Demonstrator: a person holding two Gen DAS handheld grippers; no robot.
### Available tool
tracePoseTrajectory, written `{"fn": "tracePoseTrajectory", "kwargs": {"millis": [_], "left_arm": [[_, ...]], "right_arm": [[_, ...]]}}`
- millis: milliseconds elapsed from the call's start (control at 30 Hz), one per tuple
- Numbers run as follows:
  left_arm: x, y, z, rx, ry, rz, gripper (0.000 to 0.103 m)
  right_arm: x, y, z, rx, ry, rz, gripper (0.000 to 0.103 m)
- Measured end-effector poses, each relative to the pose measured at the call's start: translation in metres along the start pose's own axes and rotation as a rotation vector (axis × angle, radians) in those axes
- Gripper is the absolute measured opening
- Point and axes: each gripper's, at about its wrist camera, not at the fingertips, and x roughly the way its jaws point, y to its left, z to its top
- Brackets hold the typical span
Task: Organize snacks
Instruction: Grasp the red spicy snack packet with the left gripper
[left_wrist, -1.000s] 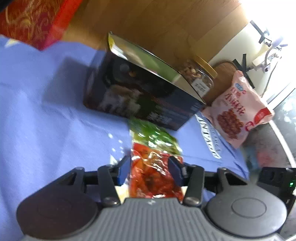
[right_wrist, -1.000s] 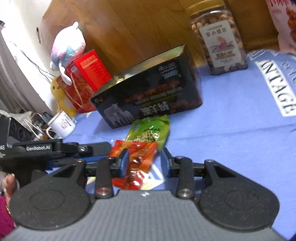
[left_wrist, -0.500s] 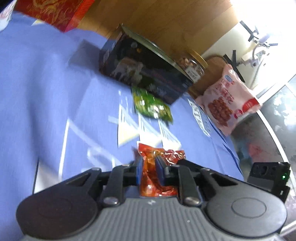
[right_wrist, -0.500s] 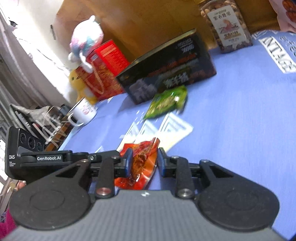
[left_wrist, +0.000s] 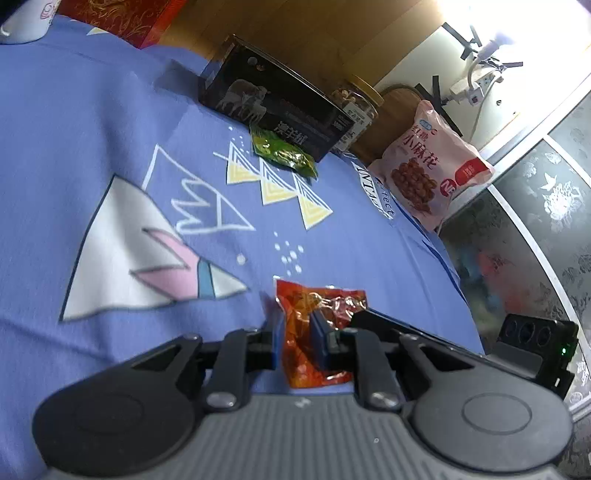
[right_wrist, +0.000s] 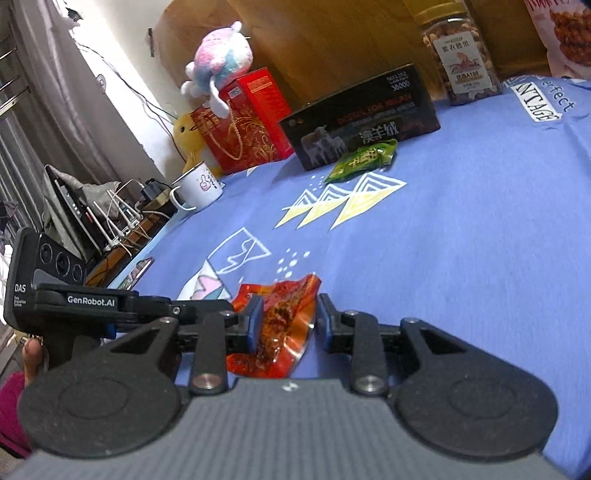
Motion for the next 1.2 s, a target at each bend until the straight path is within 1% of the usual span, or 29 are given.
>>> {"fn": "tracePoseTrajectory", "kwargs": {"millis": [100, 167, 267, 433, 500, 600, 667, 767, 833, 900, 1000, 1100, 1200], "left_arm": [[-0.004, -0.003, -0.006, 0.012, 0.000, 0.004, 0.015], [-0.007, -0.006, -0.010, 0.026, 0.000, 0.016, 0.015], [-0.010, -0.011, -0.015, 0.050, 0.000, 0.034, 0.017], [-0.014, -0.013, -0.021, 0.059, 0.001, 0.040, 0.018], [-0.015, -0.013, -0.023, 0.062, -0.001, 0.043, 0.018], [-0.015, -0.015, -0.025, 0.071, -0.006, 0.051, 0.018], [-0.015, -0.016, -0.026, 0.076, -0.008, 0.055, 0.018], [-0.016, -0.016, -0.026, 0.072, -0.010, 0.053, 0.018], [-0.016, -0.015, -0.027, 0.069, -0.010, 0.052, 0.018], [-0.017, -0.015, -0.027, 0.068, -0.012, 0.051, 0.018], [-0.018, -0.016, -0.028, 0.069, -0.014, 0.051, 0.018], [-0.018, -0.016, -0.029, 0.069, -0.015, 0.050, 0.018], [-0.018, -0.016, -0.029, 0.070, -0.015, 0.050, 0.018]], "right_arm": [[-0.004, 0.006, -0.006, -0.017, -0.013, -0.015, 0.035], [-0.006, 0.010, -0.010, -0.030, -0.023, -0.030, 0.037], [-0.010, 0.015, -0.016, -0.036, -0.033, -0.041, 0.038], [-0.017, 0.019, -0.024, -0.028, -0.022, -0.024, 0.038], [-0.020, 0.020, -0.027, -0.023, -0.017, -0.017, 0.038], [-0.021, 0.026, -0.031, -0.035, -0.028, -0.035, 0.035], [-0.022, 0.036, -0.035, -0.093, -0.051, -0.065, 0.034], [-0.024, 0.057, -0.043, -0.239, -0.095, -0.118, 0.033], [-0.024, 0.063, -0.046, -0.300, -0.109, -0.140, 0.033], [-0.023, 0.061, -0.045, -0.290, -0.107, -0.140, 0.033], [-0.022, 0.051, -0.044, -0.223, -0.096, -0.121, 0.033], [-0.022, 0.043, -0.043, -0.162, -0.086, -0.103, 0.036], [-0.023, 0.041, -0.045, -0.122, -0.079, -0.088, 0.038]]}}
